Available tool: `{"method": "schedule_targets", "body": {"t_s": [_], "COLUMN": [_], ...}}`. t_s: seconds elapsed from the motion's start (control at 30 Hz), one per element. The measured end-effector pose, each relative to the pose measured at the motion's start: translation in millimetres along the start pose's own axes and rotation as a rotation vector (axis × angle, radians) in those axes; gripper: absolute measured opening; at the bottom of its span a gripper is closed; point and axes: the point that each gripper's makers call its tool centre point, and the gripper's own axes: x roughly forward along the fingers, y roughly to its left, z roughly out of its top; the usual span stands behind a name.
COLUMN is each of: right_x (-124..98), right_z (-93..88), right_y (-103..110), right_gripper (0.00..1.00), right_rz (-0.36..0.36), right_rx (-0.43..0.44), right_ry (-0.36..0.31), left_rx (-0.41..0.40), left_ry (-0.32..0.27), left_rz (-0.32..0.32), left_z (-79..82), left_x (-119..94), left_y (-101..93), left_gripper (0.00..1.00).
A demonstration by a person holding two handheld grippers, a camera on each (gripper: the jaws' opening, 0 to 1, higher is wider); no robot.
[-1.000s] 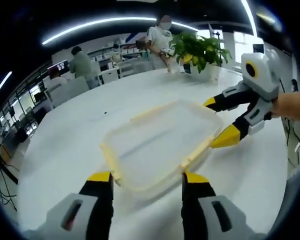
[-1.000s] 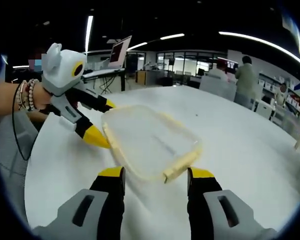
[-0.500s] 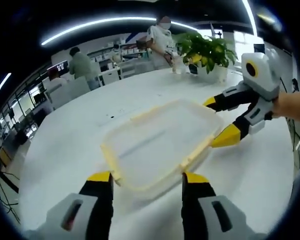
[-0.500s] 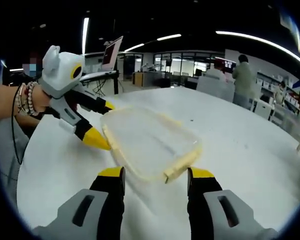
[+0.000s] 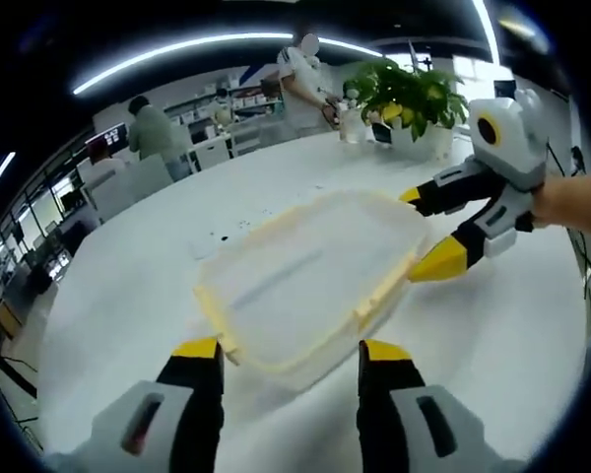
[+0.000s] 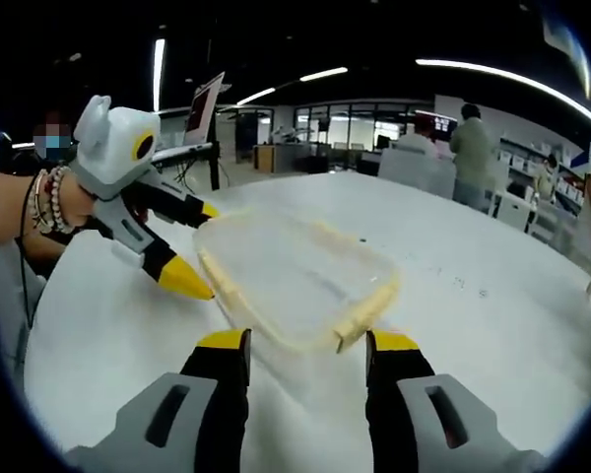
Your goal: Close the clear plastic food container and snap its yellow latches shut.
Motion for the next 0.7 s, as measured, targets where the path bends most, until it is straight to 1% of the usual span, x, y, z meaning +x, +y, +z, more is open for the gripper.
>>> {"method": "schedule_targets", "body": {"t_s": [0.07, 0.13, 0.27, 0.3, 0.37, 0.43, 0.47, 0.5, 0.53, 0.57, 0.63, 0.7], "right_x": [0.6, 1.5, -0.5, -1.8, -7.2, -15.4, -18.1, -22.3, -24.7, -28.6, -34.6, -42.3], "right_z": [-0.6, -0.7, -1.4, -1.8, -2.4, -1.7, -1.5, -0.6, -0.2, 1.2, 4.5, 9.5], "right_y": [1.8, 2.2, 2.8, 1.8, 0.3, -1.0, -2.4, -2.7, -2.2, -1.3, 2.9, 9.3], "right_gripper": [0.43, 0.43, 0.44, 0.47, 0.50, 0.48, 0.49, 0.50, 0.51, 0.53, 0.56, 0.56], "right_rz": [0.004, -0.007, -0.006, -0.013, -0.022, -0.038, -0.052, -0.064, -0.071, -0.081, -0.088, -0.097], "right_rx": [0.014, 0.007, 0.004, 0.006, 0.012, 0.026, 0.033, 0.041, 0.049, 0.063, 0.083, 0.093], "right_ry": [0.004, 0.007, 0.014, 0.018, 0.021, 0.018, 0.015, 0.009, 0.004, -0.004, -0.019, -0.037], "left_rx": [-0.052, -0.049, -0.043, -0.043, -0.055, -0.065, -0.068, -0.068, -0.063, -0.061, -0.075, -0.071], "left_ry": [-0.022, -0.022, -0.022, -0.028, -0.042, -0.040, -0.035, -0.030, -0.043, -0.070, -0.117, -0.140], "left_rz": [-0.002, -0.007, -0.007, -0.005, -0.003, -0.004, 0.002, 0.026, 0.039, 0.044, 0.036, 0.030], "left_z": [2.8, 3.3, 4.1, 5.0, 6.9, 6.8, 6.5, 7.0, 10.0, 15.3, 25.7, 30.7], "left_x": [0.4, -0.4, -2.9, -6.0, -10.0, -15.4, -18.0, -23.8, -28.2, -32.9, -44.1, -56.2], "left_y": [1.5, -0.1, 1.1, 2.2, 3.5, 3.9, 4.5, 6.6, 7.3, 6.6, 1.8, -3.1], "left_gripper": [0.48, 0.49, 0.47, 0.46, 0.44, 0.45, 0.46, 0.48, 0.52, 0.55, 0.59, 0.62]}}
